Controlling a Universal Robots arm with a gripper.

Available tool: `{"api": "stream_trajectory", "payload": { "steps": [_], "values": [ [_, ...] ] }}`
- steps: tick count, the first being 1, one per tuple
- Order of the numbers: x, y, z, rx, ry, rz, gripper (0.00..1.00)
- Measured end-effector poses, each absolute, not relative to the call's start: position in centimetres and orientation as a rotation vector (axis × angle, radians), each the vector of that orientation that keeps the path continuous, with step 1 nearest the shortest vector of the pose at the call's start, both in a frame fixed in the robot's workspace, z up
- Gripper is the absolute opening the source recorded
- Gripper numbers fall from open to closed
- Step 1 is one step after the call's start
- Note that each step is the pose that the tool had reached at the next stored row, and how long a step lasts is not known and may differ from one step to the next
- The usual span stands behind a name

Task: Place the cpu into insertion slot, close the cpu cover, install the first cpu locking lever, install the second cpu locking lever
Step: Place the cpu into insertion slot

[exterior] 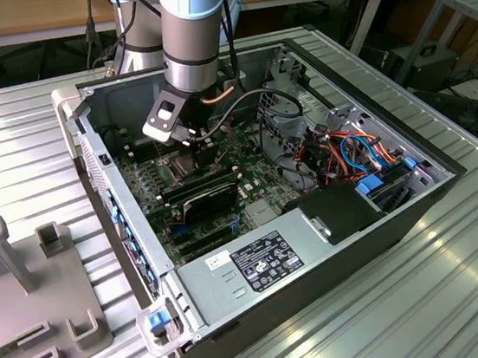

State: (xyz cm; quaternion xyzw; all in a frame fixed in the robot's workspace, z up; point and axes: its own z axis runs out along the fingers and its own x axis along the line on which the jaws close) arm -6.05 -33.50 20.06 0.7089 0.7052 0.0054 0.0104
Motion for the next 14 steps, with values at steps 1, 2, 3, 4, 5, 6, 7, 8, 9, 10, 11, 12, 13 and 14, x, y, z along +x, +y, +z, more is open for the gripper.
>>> {"api": "stream_trajectory", "payload": {
  "steps": [1,2,3,4,5,6,7,8,9,10,11,12,13,14],
  "values": [
    [-6.05,-33.51,20.06,2.213,2.201,0.017,0.61],
    [-6.05,-33.51,20.06,2.213,2.201,0.017,0.61],
    [-6.04,-33.51,20.06,2.212,2.201,0.017,0.61],
    [-6.04,-33.51,20.07,2.212,2.201,0.017,0.61],
    [-6.04,-33.51,20.07,2.212,2.201,0.017,0.61],
    [-6.04,-33.51,20.07,2.212,2.201,0.017,0.61],
    [-6.04,-33.51,20.07,2.212,2.201,0.017,0.61],
    [-6.04,-33.51,20.06,2.213,2.201,0.016,0.61],
    [-6.03,-33.50,20.05,2.214,2.199,0.017,0.61],
    [-6.03,-33.47,20.03,2.221,2.192,0.017,0.61],
    [-6.04,-33.44,20.02,2.229,2.184,0.017,0.61],
    [-6.04,-33.42,20.02,2.236,2.177,0.016,0.61],
    [-6.03,-33.41,20.00,2.255,2.156,0.016,0.61],
    [-6.04,-33.39,19.97,2.268,2.143,0.016,0.61]
  ]
}}
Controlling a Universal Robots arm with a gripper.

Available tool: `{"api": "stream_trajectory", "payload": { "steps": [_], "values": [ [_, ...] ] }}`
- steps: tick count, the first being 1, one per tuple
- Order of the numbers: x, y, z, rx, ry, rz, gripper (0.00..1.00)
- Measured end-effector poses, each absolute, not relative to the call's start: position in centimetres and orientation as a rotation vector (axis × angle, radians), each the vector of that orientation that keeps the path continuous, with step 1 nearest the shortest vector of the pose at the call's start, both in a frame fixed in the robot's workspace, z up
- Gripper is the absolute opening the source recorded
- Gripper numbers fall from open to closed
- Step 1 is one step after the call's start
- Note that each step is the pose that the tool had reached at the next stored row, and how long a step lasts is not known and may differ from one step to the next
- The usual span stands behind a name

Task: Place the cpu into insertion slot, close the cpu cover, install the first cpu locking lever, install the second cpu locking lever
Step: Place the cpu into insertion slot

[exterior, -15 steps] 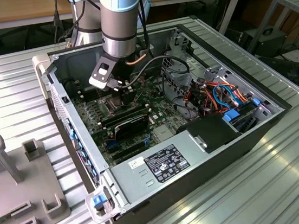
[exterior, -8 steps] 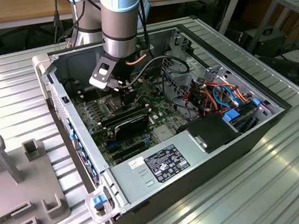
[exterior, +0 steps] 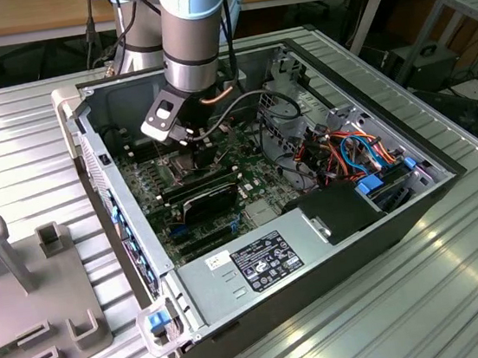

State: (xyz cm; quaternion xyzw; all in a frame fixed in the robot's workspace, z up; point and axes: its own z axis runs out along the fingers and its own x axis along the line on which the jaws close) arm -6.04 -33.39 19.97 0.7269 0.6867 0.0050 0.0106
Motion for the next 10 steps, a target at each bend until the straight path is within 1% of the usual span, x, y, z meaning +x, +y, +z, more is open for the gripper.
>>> {"api": "stream_trajectory", "payload": {
  "steps": [7,8,9,10],
  "values": [
    [-6.04,-33.39,19.94,2.275,2.135,0.016,0.61],
    [-6.04,-33.39,19.93,2.275,2.135,0.016,0.60],
    [-6.04,-33.40,19.94,2.275,2.135,0.015,0.55],
    [-6.04,-33.39,19.94,2.275,2.135,0.015,0.55]
  ]
}}
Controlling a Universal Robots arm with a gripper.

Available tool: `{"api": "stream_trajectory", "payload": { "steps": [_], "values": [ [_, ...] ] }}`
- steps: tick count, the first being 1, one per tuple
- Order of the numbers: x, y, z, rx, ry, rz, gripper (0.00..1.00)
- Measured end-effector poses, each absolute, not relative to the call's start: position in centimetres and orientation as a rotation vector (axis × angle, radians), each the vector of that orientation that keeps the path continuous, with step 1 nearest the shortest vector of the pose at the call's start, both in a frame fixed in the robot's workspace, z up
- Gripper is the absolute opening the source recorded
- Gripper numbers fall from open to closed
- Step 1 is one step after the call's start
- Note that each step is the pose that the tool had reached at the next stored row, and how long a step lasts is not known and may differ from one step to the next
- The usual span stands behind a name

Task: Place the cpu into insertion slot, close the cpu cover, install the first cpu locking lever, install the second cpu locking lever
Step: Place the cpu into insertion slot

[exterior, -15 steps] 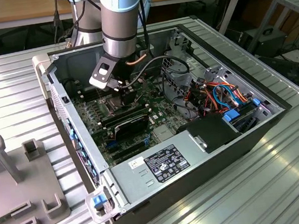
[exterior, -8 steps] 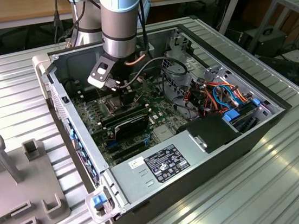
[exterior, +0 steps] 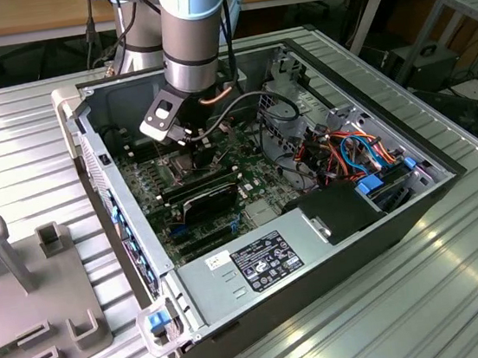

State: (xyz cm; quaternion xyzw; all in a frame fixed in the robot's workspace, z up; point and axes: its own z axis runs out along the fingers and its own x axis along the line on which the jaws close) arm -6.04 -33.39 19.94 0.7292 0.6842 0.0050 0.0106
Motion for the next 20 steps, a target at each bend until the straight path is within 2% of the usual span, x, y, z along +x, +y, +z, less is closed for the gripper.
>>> {"api": "stream_trajectory", "payload": {
  "steps": [11,12,13,20],
  "values": [
    [-6.04,-33.38,19.92,2.272,2.139,0.016,0.55],
    [-6.04,-33.39,19.92,2.272,2.139,0.016,0.56],
    [-6.04,-33.39,19.92,2.272,2.139,0.016,0.62],
    [-6.02,-33.39,20.19,2.272,2.139,0.015,0.62]
  ]
}}
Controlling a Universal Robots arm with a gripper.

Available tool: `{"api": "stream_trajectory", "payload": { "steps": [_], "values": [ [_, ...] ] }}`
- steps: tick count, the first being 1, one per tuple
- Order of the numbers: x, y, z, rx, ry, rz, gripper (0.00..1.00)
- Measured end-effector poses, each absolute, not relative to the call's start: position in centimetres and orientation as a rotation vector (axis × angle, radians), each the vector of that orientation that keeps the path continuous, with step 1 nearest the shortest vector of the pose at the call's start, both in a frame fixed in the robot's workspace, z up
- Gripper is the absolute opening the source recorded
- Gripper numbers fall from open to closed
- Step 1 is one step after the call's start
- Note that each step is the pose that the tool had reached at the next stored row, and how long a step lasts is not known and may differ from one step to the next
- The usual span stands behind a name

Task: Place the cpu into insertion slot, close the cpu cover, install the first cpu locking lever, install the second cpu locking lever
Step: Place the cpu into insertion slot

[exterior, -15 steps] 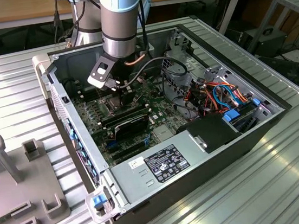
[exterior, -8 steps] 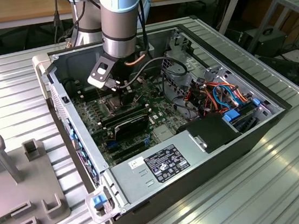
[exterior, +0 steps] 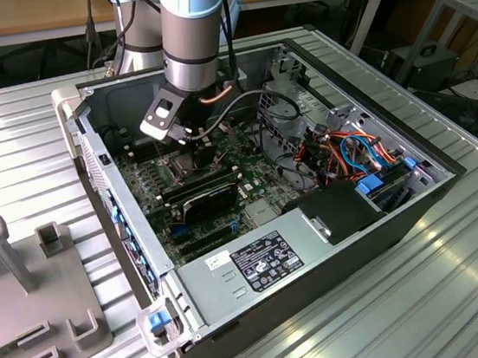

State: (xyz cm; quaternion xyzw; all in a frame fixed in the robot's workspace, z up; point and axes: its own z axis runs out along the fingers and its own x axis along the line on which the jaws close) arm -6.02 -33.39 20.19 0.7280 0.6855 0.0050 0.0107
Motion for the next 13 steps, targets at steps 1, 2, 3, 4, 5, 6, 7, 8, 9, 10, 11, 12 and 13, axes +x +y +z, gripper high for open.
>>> {"api": "stream_trajectory", "payload": {
  "steps": [1,2,3,4,5,6,7,8,9,10,11,12,13],
  "values": [
    [-6.0,-33.4,20.5,2.272,2.139,0.015,0.62],
    [-6.0,-33.4,20.7,2.272,2.139,0.015,0.62],
    [-6.0,-33.4,21.0,2.272,2.139,0.015,0.62],
    [-6.0,-33.4,21.2,2.272,2.139,0.015,0.62],
    [-6.0,-33.4,21.5,2.272,2.139,0.015,0.62],
    [-6.0,-33.4,21.7,2.272,2.140,0.015,0.62],
    [-6.0,-33.4,21.8,2.272,2.139,0.015,0.62],
    [-6.0,-33.4,21.9,2.272,2.139,0.015,0.62],
    [-6.0,-33.4,21.9,2.272,2.139,0.015,0.61],
    [-6.0,-33.4,21.9,2.272,2.139,0.015,0.61],
    [-6.0,-33.4,21.9,2.272,2.139,0.015,0.54],
    [-6.0,-33.4,21.9,2.272,2.139,0.015,0.47],
    [-6.0,-33.4,21.9,2.272,2.140,0.015,0.42]
  ]
}}
